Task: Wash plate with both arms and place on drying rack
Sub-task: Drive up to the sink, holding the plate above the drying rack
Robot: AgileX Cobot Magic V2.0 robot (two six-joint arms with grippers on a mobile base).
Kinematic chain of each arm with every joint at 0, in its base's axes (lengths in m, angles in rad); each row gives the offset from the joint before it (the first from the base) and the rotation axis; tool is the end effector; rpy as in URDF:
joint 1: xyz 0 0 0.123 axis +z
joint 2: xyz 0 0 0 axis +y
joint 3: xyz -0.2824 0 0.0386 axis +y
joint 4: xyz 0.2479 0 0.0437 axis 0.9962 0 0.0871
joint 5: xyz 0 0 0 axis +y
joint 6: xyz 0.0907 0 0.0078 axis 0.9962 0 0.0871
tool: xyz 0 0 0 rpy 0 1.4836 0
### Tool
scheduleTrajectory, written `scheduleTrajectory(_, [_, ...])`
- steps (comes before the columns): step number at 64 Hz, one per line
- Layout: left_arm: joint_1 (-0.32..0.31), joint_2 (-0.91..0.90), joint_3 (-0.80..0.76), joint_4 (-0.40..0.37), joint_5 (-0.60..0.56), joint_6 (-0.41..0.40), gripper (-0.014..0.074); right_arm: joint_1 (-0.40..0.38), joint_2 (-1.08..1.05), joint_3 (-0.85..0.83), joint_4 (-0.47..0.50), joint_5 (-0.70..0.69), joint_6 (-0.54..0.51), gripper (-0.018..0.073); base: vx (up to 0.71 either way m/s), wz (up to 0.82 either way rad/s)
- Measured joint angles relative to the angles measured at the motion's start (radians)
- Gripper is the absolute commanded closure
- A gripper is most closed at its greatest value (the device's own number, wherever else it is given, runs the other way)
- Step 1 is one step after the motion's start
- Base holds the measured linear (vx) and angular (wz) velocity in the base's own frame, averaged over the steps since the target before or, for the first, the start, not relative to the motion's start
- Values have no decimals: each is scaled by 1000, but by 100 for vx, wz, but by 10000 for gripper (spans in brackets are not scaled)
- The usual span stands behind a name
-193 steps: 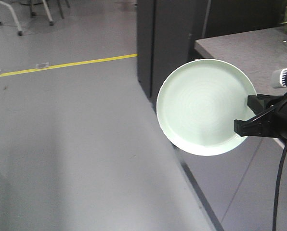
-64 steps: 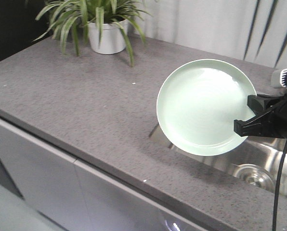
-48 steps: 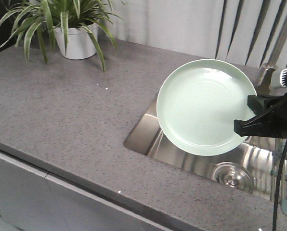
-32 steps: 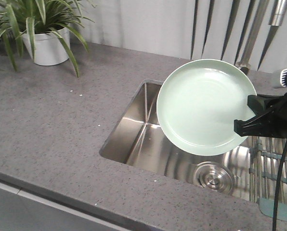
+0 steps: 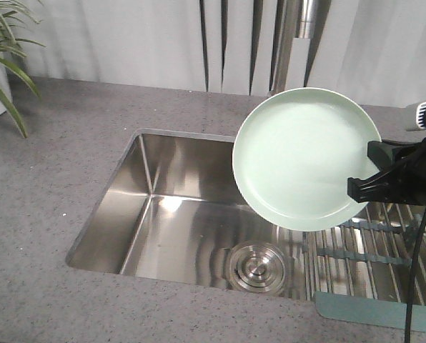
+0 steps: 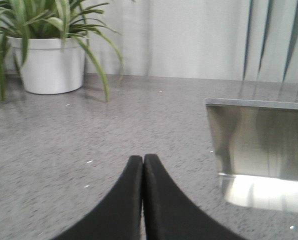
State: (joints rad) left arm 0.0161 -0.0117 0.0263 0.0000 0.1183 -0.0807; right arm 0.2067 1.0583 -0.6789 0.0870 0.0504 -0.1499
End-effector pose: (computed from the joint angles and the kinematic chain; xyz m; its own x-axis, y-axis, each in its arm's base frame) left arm 0.0566 0.0009 0.1941 -0.0442 -0.0813 -0.9957 -0.0197 0.9966 -0.0805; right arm 0.2224 0.0471 0.3061 -0.3148 -0.1303 -0.9402 -0.2295 0.9716 -0.0578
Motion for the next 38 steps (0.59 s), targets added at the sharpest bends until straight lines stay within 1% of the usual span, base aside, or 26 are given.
scheduleTrajectory(16, [0, 0, 0, 0, 0, 0, 602, 0, 0, 0, 0, 0, 0, 569, 4, -21])
scheduleTrajectory(38, [0, 0, 0, 0, 0, 0, 602, 0, 0, 0, 0, 0, 0, 569, 0, -2])
